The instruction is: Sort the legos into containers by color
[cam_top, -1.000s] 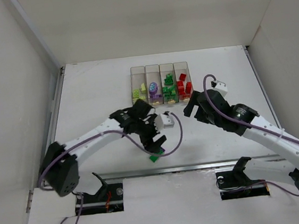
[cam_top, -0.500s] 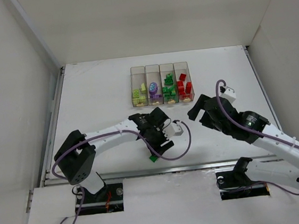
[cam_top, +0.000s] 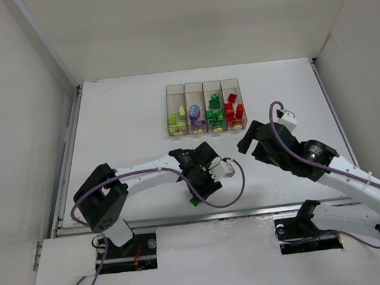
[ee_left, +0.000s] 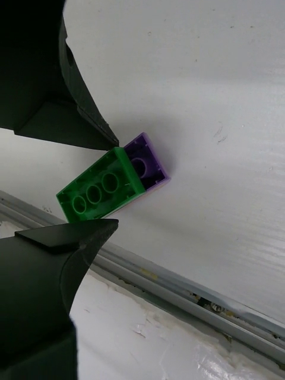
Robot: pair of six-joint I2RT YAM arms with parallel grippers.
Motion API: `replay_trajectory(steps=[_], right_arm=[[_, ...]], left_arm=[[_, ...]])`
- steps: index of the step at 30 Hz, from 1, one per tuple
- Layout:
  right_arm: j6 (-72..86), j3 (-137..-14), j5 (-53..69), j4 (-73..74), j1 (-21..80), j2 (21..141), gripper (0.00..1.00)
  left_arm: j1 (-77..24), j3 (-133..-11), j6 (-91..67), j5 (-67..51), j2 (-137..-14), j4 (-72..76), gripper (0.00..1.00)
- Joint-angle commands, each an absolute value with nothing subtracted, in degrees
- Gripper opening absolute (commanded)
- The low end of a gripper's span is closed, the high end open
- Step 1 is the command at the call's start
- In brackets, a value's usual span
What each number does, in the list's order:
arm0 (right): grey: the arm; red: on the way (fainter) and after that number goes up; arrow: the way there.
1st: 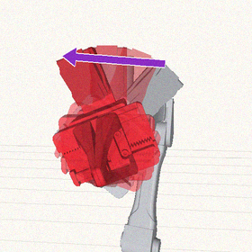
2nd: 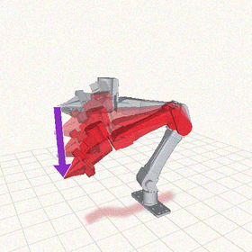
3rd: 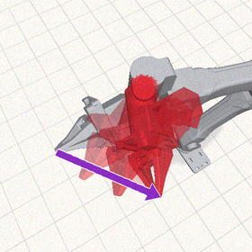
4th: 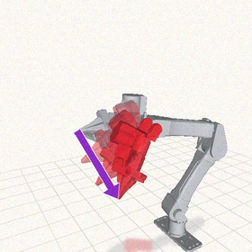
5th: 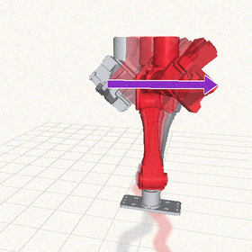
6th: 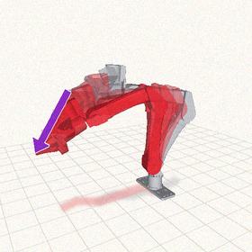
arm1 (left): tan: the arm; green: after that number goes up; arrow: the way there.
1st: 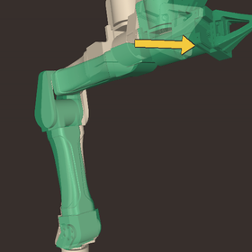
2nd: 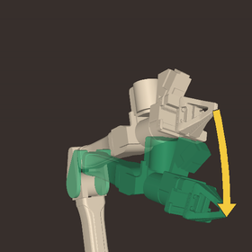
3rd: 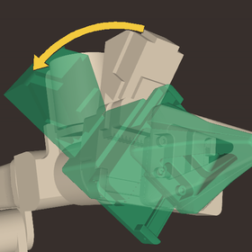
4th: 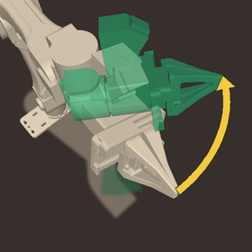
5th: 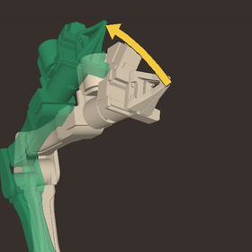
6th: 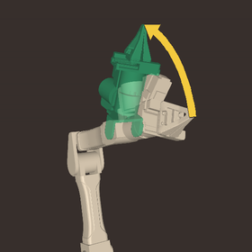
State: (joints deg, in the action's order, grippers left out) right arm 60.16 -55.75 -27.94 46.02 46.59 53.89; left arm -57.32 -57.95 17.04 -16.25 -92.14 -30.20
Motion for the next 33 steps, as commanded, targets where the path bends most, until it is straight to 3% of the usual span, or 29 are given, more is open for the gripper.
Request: replay_trajectory(steps=[1,6,10,15,25,33], right_arm=[[59.24,-56.34,-29.09,44.21,47.02,53.09,1.0],[59.24,-56.34,-29.62,44.21,47.02,52.47,1.0],[59.24,-55.81,-29.62,43.69,47.02,51.86,1.0],[57.84,-54.06,-29.0,43.07,47.02,51.33,1.0],[50.55,-51.86,-24.79,39.03,47.02,48.52,1.0],[32.2,-58.35,-22.06,33.23,47.02,51.49,1.0]], left_arm=[[-57.39,-57.83,16.0,-15.03,-91.06,-28.83,0.46],[-57.39,-57.22,16.0,-13.18,-92.37,-28.74,0.44],[-57.39,-57.22,16.0,-13.18,-92.37,-28.74,0.34],[-57.39,-57.22,16.0,-13.71,-92.37,-28.74,0.0],[-57.39,-61.25,20.03,-18.89,-86.6,-29.88,0.0],[-52.83,-69.78,27.32,-24.95,-78.4,-31.38,0.0]])
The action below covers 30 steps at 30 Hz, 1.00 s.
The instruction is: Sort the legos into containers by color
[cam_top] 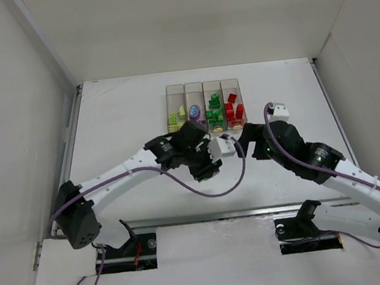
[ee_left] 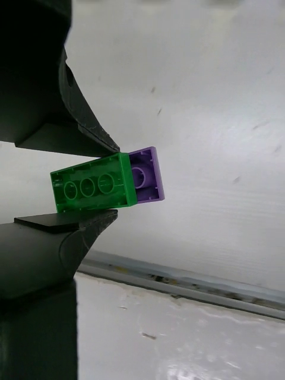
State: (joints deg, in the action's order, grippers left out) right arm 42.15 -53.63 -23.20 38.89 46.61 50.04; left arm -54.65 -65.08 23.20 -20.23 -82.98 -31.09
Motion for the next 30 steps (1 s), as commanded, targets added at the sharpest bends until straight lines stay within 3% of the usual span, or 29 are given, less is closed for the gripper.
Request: replay_trajectory(steps=[1,6,13,18,19,22,30], right_arm=[[30.08,-59.49,-22.67,32.7,47.02,52.29,1.0],[17.33,-62.75,-18.92,23.84,44.83,54.23,1.0],[11.78,-67.41,2.6,18.37,33.24,58.62,1.0],[11.78,-72.76,26.85,24.6,26.55,70.12,0.8],[11.78,-73.47,35.16,25.22,25.24,72.14,0.79],[12.39,-74.0,45.23,24.27,24.61,78.04,0.75],[17.93,-68.65,48.43,13.89,24.61,76.9,0.77]], left_arm=[[-52.82,-70.57,27.94,-25.48,-77.88,-31.38,0.0],[-50.8,-75.58,32.07,-29.0,-77.34,-30.85,0.0],[-45.01,-76.82,35.42,-30.93,-77.87,-26.46,0.0],[-43.33,-76.29,36.21,-28.57,-76.55,-24.52,0.0],[-42.81,-76.29,36.21,-28.56,-76.55,-24.52,0.0],[-42.8,-75.15,36.21,-28.04,-75.24,-23.91,0.0],[-42.8,-72.78,36.21,-26.02,-74.18,-22.24,0.0]])
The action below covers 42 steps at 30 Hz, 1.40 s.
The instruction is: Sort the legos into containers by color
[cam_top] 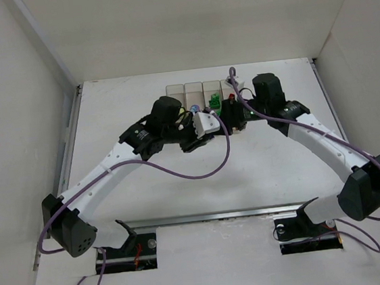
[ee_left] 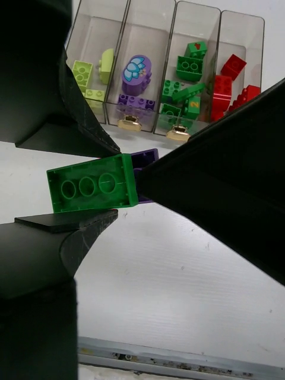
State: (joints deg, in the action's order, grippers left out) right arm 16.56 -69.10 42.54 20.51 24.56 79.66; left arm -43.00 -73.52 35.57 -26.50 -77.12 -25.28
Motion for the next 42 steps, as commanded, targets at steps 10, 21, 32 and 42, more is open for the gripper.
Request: replay_trajectory(steps=[10,21,32,42], right_arm=[[17.93,-67.41,49.74,13.36,24.61,77.96,0.73],[19.78,-68.99,51.94,10.81,24.61,82.7,0.63],[19.78,-70.05,54.93,10.28,24.61,86.22,0.23],[22.59,-71.63,56.78,10.28,24.61,88.15,0.0]], left_arm=[[-42.8,-73.3,35.6,-25.49,-74.18,-21.19,0.0],[-42.8,-73.3,35.6,-26.63,-74.18,-20.65,0.0],[-42.8,-71.54,35.6,-26.63,-73.65,-20.65,0.0],[-42.8,-69.26,36.91,-26.1,-73.13,-20.65,0.06]])
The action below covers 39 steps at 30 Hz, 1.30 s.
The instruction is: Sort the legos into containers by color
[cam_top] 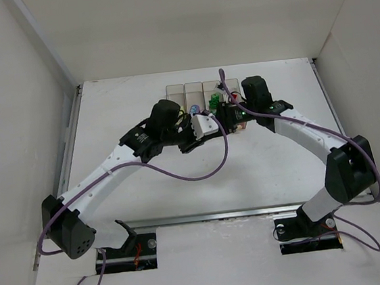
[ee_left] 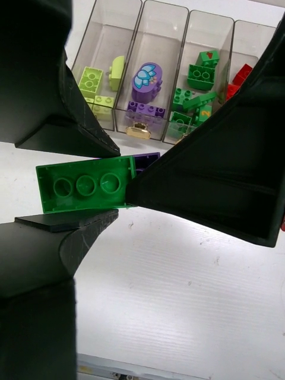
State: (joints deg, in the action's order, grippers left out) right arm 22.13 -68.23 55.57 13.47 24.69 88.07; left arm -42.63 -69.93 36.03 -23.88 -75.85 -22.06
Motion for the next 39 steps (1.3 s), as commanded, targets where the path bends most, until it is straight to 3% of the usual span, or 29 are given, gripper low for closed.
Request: replay_trajectory(steps=[1,2,4,14,21,25,28,30,31,32,36,39], right_arm=[[22.59,-71.63,56.78,10.28,24.61,88.15,0.0],[22.59,-71.63,56.78,10.28,24.61,88.15,0.0],[22.59,-71.63,56.16,10.28,24.61,87.63,0.0],[22.59,-70.58,54.85,10.28,24.61,87.63,0.0],[22.59,-70.58,55.37,10.28,24.61,87.63,0.0],[22.59,-70.58,55.37,10.28,24.61,87.01,0.0],[22.59,-70.05,55.37,10.28,24.61,86.49,0.0],[22.59,-70.05,55.37,10.28,24.61,85.96,0.0],[22.59,-70.05,54.76,10.28,24.61,85.96,0.0],[22.59,-70.05,54.23,10.28,24.61,85.96,0.0],[22.59,-70.05,54.23,10.28,24.61,85.96,0.0],[23.12,-70.05,54.23,10.28,24.61,85.96,0.0]], left_arm=[[-42.8,-69.26,37.96,-25.58,-73.13,-21.44,0.26],[-42.8,-69.26,37.97,-25.58,-73.13,-21.45,0.36],[-42.8,-68.73,39.81,-24.87,-72.6,-22.76,0.45],[-38.85,-69.87,43.15,-28.65,-72.68,-29.7,0.5],[-38.32,-70.4,43.68,-29.88,-74.96,-30.41,0.39],[-38.32,-70.93,43.15,-29.88,-75.5,-29.79,0.16],[-38.32,-70.93,41.93,-29.88,-76.03,-29.79,0.14],[-38.32,-70.93,41.92,-30.41,-76.55,-29.79,0.2],[-38.32,-70.93,41.92,-30.41,-76.55,-29.79,0.33],[-38.32,-70.93,41.92,-30.41,-76.55,-29.79,0.38],[-38.32,-70.93,42.71,-30.41,-76.03,-31.29,0.5],[-38.32,-70.4,43.33,-29.79,-76.03,-31.29,0.52]])
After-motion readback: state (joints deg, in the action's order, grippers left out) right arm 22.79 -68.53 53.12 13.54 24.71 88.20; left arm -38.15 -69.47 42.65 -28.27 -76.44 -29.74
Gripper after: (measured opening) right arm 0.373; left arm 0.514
